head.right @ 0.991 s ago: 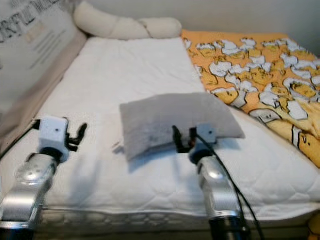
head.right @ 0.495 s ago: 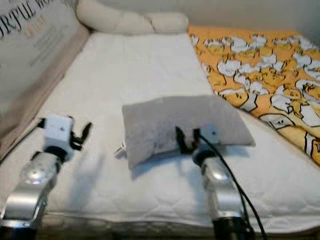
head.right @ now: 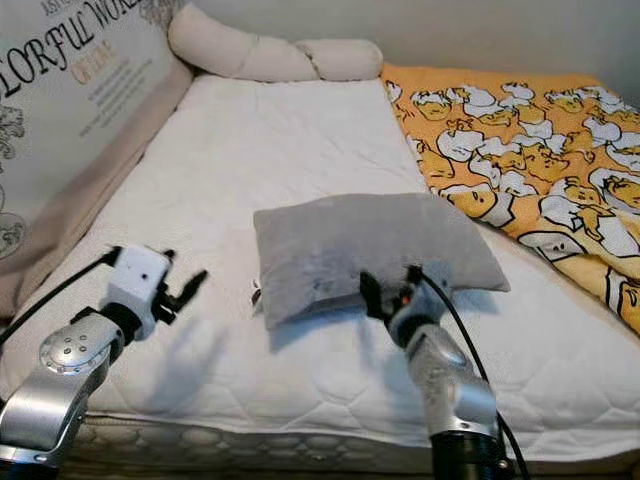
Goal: Clean up the room
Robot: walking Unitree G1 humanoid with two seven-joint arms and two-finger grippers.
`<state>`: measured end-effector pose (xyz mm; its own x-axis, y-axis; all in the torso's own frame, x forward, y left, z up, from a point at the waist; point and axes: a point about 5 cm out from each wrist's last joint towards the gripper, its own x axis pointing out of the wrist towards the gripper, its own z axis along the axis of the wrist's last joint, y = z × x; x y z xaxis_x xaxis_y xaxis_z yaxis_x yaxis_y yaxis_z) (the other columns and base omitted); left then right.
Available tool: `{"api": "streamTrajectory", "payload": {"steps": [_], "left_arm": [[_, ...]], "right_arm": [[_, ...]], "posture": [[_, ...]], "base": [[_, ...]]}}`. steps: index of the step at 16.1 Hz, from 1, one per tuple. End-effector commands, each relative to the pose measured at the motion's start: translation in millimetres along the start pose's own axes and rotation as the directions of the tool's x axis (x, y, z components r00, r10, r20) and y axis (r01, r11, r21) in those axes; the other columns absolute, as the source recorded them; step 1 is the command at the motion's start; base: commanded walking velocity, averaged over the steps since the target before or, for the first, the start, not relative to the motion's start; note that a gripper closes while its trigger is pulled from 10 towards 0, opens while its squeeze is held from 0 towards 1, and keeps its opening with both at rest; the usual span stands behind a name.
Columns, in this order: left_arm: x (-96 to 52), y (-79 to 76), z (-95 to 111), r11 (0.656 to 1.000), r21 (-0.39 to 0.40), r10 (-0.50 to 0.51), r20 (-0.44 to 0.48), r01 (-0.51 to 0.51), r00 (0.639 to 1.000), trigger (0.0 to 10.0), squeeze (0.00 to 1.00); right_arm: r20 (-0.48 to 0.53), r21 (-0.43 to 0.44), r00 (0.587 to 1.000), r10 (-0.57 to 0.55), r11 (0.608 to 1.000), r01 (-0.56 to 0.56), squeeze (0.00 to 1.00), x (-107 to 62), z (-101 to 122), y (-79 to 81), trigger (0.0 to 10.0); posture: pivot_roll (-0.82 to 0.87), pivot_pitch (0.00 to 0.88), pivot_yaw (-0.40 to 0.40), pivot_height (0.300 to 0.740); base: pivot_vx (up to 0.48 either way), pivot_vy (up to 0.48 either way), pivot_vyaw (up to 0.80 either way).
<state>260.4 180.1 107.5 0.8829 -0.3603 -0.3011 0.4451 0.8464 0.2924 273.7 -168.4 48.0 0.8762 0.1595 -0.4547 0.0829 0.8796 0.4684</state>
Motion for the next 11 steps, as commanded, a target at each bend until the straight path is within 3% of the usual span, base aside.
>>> {"api": "streamTrajectory", "payload": {"steps": [1, 3, 6, 7, 8, 11], "left_arm": [[-0.2, -3.9, 7, 0.995, 0.036, -0.092, 0.015, 0.091, 0.996, 10.0, 0.00], [-3.3, -4.7, 7, 0.987, 0.062, -0.146, 0.007, 0.145, 0.989, 10.0, 0.00], [-5.5, -6.7, 6, 0.965, 0.087, -0.247, -0.013, 0.248, 0.969, 10.0, 0.00], [-5.6, -8.9, 4, 0.953, 0.094, -0.287, -0.035, 0.289, 0.957, 10.0, 0.00], [-6.1, -11.1, 2, 0.937, 0.108, -0.327, -0.055, 0.332, 0.943, 10.0, 0.00], [-4.1, -7.3, 1, 0.933, 0.119, -0.336, -0.059, 0.340, 0.940, 10.0, 0.00]], "right_arm": [[-0.029, 0.119, 0.999, -0.031, 0.992, 0.035, 1.00, 1.1, -1, -5.1, 10.0], [-0.045, 0.217, 0.995, -0.092, 0.971, 0.099, 1.00, -0.3, -3, -13.4, 10.0], [0.015, 0.426, 0.999, -0.052, 0.904, 0.041, 1.00, 10.0, 5, -9.0, 10.0], [0.056, 0.476, 0.998, -0.016, 0.879, -0.013, 0.58, 18.8, 11, -2.9, 10.0], [0.093, 0.512, 0.996, 0.014, 0.857, -0.060, 0.00, 26.7, 18, 4.4, 10.0], [0.139, 0.559, 0.990, 0.026, 0.823, -0.100, 0.00, 43.7, 30, 8.0, 10.0]], "posture": [[0.01, 0.000, -0.008, 0.740], [0.01, 0.000, -0.005, 0.740], [0.01, 0.000, 0.015, 0.740], [0.01, 0.000, 0.025, 0.740], [0.01, 0.000, 0.025, 0.740], [-0.01, 0.000, 0.044, 0.740]], "base": [[0.000, 0.000, 0.00], [0.000, 0.000, 0.00], [0.000, 0.000, 0.00], [0.000, 0.000, 0.00], [0.000, 0.000, 0.00], [0.000, 0.000, 0.00]]}}
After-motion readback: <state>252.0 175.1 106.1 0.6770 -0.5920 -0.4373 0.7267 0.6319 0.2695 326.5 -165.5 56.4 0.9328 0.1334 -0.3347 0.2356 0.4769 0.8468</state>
